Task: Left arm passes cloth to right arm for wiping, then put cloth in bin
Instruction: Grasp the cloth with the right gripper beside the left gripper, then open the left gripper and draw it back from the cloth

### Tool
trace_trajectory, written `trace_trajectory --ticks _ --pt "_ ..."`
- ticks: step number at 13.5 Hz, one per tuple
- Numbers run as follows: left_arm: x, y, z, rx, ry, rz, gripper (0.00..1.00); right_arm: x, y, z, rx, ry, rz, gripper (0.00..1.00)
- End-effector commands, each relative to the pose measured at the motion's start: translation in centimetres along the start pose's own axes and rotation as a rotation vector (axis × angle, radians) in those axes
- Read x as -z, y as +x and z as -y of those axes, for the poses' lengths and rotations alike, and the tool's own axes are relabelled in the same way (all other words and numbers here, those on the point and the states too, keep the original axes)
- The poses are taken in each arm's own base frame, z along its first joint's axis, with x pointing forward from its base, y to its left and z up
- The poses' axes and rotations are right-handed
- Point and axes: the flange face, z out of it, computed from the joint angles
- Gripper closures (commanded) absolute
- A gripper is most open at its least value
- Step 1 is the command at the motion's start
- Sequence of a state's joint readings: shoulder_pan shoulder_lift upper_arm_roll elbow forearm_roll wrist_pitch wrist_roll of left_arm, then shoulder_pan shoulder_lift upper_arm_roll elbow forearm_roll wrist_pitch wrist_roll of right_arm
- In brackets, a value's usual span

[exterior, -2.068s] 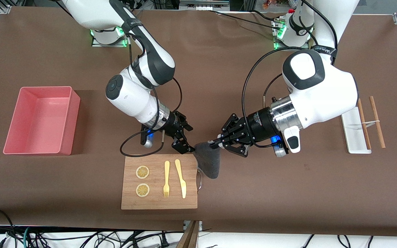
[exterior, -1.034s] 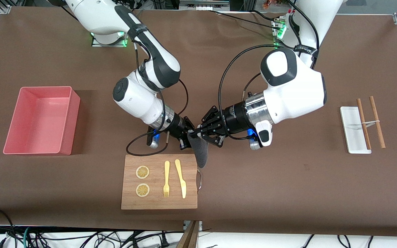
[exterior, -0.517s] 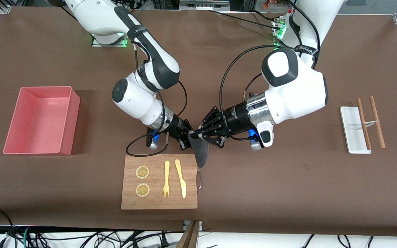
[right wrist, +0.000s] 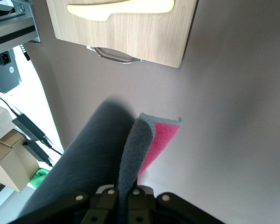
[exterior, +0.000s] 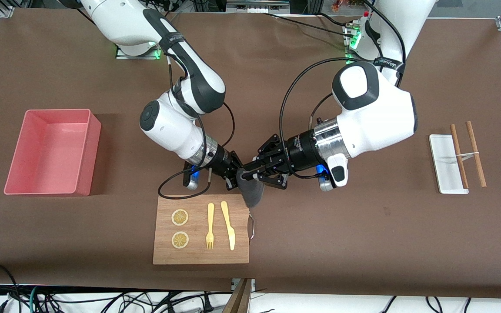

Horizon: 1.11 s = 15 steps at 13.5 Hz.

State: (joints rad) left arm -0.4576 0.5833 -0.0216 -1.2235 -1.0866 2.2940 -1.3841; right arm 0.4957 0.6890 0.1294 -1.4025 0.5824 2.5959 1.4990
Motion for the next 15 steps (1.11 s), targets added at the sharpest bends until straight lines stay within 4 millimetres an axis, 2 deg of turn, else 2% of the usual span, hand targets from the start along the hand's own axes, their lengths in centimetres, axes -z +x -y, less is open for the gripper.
trace_trajectory --ticks 1,4,9,14,15 --pt "0.6 -0.5 -0.5 -0.020 -0.015 0.017 0.00 0.6 -0.1 0.2 0.019 -0.010 0.011 1.00" --pt "0.6 -0.5 -0.5 -0.020 -0.015 0.017 0.00 0.1 -0.5 -0.5 0.036 -0.064 0.011 1.00" --pt "0.8 -0.5 -0.6 -0.020 -0.017 0.016 0.00 -1.7 -0.1 -3.8 0.171 -0.341 -0.008 1.00" --pt "2.7 0.8 -1.7 -0.018 -0.007 0.005 0.00 -2.5 1.6 -8.1 0.294 -0.670 -0.031 1.00" --pt "3.8 0.4 -1.8 -0.049 0.014 -0.018 0.00 -2.6 2.3 -9.2 0.338 -0.743 -0.040 1.00"
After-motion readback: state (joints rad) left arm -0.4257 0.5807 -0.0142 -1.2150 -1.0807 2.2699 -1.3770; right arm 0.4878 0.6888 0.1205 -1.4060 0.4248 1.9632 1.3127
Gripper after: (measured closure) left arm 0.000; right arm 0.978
